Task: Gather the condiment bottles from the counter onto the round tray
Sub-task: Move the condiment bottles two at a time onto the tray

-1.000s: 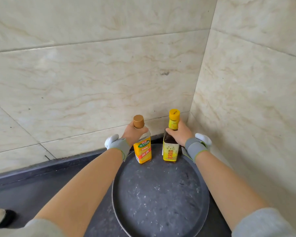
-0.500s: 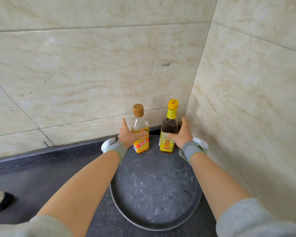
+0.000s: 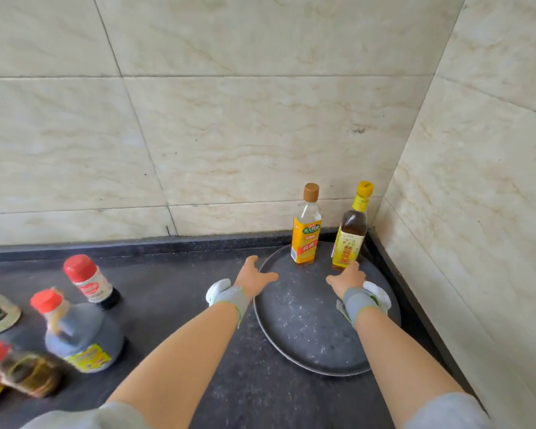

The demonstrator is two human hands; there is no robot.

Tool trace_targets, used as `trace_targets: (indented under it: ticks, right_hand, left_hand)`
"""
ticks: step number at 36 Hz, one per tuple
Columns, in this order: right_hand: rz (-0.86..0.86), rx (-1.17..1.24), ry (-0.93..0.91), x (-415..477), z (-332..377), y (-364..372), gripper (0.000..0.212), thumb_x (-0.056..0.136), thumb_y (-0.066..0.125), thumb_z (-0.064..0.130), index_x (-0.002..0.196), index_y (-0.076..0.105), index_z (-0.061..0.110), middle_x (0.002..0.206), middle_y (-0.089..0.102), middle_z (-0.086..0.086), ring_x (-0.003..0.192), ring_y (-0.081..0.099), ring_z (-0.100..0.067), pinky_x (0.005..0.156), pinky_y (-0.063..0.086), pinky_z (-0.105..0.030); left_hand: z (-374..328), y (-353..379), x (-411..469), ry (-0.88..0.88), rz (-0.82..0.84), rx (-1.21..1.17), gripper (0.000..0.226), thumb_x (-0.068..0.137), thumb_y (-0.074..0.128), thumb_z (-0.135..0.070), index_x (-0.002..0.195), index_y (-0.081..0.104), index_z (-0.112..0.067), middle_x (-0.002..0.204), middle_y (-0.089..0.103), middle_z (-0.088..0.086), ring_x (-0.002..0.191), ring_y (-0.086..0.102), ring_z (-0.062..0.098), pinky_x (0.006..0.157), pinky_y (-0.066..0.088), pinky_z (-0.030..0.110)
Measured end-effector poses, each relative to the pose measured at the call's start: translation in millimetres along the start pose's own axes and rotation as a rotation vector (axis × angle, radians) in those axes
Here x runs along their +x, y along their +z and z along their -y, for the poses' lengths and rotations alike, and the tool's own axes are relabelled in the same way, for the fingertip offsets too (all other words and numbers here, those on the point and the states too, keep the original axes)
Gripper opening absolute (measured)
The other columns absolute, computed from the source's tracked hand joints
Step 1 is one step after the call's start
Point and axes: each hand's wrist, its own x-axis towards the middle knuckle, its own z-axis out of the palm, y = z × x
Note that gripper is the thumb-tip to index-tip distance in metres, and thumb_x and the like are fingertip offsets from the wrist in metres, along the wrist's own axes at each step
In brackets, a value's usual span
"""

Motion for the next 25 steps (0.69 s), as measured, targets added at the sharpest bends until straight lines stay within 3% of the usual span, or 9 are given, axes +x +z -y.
trace_targets:
  ticks: [2,4,6,7,12,15,22,25]
  right_hand:
    - [0.010,-0.010,-0.021,-24.8,8.6,5.8,0.073,0.086,0.061,0.022,0.145,0.022,0.004,0.143,0.036,-0.024,0.130,0.041,-0.040,0.109,0.036,-0.044]
    - [0.015,0.000,-0.021,-38.4,14.2,9.6,0.071,0.086,0.061,0.021,0.144,0.025,0.003,0.145,0.035,-0.023,0.132,0.039,-0.039,0.109,0.035,-0.043]
    - [0.024,0.017,-0.080,-73.2,28.4,21.7,0.072,0.086,0.062,0.021,0.145,0.024,0.004,0.146,0.034,-0.022,0.134,0.037,-0.038,0.109,0.034,-0.042]
    - [0.024,0.024,-0.078,-73.8,29.0,20.9,0.071,0.086,0.061,0.020,0.144,0.024,0.005,0.146,0.034,-0.022,0.134,0.037,-0.038,0.109,0.033,-0.042]
    - [0.086,-0.019,-0.212,-168.5,57.6,69.7,0.071,0.085,0.061,0.019,0.145,0.025,0.005,0.144,0.035,-0.022,0.130,0.041,-0.040,0.110,0.035,-0.042]
    - [0.105,-0.042,-0.248,-204.0,66.1,91.2,0.067,0.086,0.060,0.018,0.143,0.027,0.005,0.143,0.035,-0.023,0.128,0.043,-0.040,0.106,0.037,-0.043]
    - [0.258,-0.125,-0.421,-324.6,94.6,171.5,0.069,0.087,0.057,0.019,0.145,0.022,0.008,0.144,0.034,-0.020,0.129,0.042,-0.039,0.106,0.038,-0.043]
    - [0.316,-0.138,-0.475,-373.8,100.3,202.2,0.066,0.086,0.059,0.019,0.143,0.026,0.007,0.142,0.037,-0.021,0.129,0.042,-0.038,0.106,0.037,-0.041]
  left_hand:
    - [15.5,-14.3,-19.7,-0.016,-0.009,-0.007,0.073,0.083,0.065,-0.018,0.144,0.027,-0.010,0.126,0.053,0.019,0.105,0.058,0.027,0.099,0.045,0.041]
    - [25.6,-23.1,-34.6,-0.025,-0.001,0.014,0.062,0.084,0.064,-0.019,0.138,0.037,-0.008,0.096,0.061,0.013,0.077,0.054,0.019,0.076,0.054,0.036]
    - [44.1,-52.0,-64.5,-0.020,-0.010,0.042,0.046,0.086,0.060,-0.021,0.128,0.046,-0.008,0.073,0.054,0.001,0.059,0.047,0.012,0.044,0.041,0.020]
    - [42.9,-52.1,-68.2,-0.021,0.017,0.048,0.038,0.086,0.058,-0.021,0.122,0.050,-0.009,0.068,0.051,-0.002,0.057,0.046,0.010,0.041,0.033,0.017]
    - [102.2,-122.5,-141.7,-0.043,0.022,-0.029,0.004,0.088,0.051,-0.016,0.087,0.055,-0.015,0.065,0.050,-0.002,0.056,0.046,0.010,0.047,0.025,0.017]
    - [126.9,-144.7,-166.0,-0.060,-0.020,-0.052,0.020,0.091,0.049,-0.020,0.072,0.048,-0.023,0.068,0.052,-0.005,0.056,0.047,0.008,0.048,0.027,0.017]
    - [222.9,-240.4,-259.4,-0.161,-0.236,-0.195,0.021,0.094,0.044,-0.019,0.073,0.045,-0.021,0.068,0.049,-0.004,0.055,0.042,0.010,0.048,0.027,0.017]
    - [266.8,-277.1,-297.4,-0.247,-0.274,-0.272,0.028,0.096,0.038,-0.017,0.068,0.040,-0.018,0.066,0.043,-0.002,0.053,0.035,0.012,0.049,0.018,0.020]
